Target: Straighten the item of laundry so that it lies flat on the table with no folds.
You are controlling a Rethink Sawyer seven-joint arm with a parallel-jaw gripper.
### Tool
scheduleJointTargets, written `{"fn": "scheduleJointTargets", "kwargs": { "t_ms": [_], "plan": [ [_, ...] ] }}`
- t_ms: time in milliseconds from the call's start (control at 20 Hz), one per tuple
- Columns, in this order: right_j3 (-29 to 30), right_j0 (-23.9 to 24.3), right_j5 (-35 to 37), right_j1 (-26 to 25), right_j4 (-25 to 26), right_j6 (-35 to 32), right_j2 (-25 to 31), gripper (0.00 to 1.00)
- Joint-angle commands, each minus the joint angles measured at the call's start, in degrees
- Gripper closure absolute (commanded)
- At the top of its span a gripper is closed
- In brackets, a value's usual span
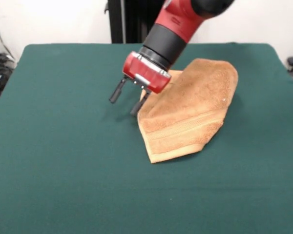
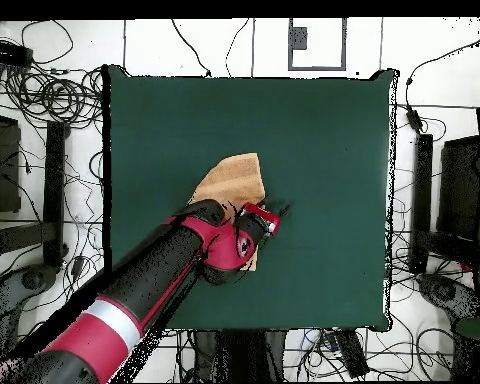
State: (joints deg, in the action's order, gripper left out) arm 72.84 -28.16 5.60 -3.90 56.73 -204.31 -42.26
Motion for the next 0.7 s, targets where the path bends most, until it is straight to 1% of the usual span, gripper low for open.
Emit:
{"fn": "scheduleJointTargets", "kwargs": {
  "t_ms": [50, 100, 150, 200, 300, 350, 400, 450, 500, 600, 650, 700],
  "plan": [
    [-4.83, 1.41, -8.65, -2.74, -8.42, -7.14, 0.05, 0.00],
    [-4.36, 2.95, -10.21, -1.48, -8.77, -4.47, 2.09, 0.00],
    [-3.05, 7.08, -10.67, 2.68, -6.36, 0.30, 8.60, 0.00],
    [-2.63, 9.25, -10.76, 4.47, -4.66, 2.19, 11.74, 0.00],
    [-0.12, 16.48, -8.23, 10.53, 3.12, 6.56, 23.37, 0.00],
    [1.34, 19.90, -7.01, 12.87, 8.65, 7.52, 29.14, 0.00],
    [1.72, 21.09, -6.98, 13.33, 10.97, 7.36, 31.11, 0.00],
    [2.06, 19.75, -10.25, 12.18, 22.21, -3.75, 31.94, 0.00],
    [0.77, 19.14, -12.53, 10.50, 28.50, -12.36, 31.32, 0.00],
    [-10.25, 10.86, -28.25, 1.67, 43.19, -43.51, 21.19, 0.00],
    [-11.80, 12.02, -34.52, 1.41, 45.88, -47.97, 22.25, 0.00],
    [-12.38, 12.63, -37.60, 1.32, 46.56, -49.77, 22.71, 0.00]
  ]
}}
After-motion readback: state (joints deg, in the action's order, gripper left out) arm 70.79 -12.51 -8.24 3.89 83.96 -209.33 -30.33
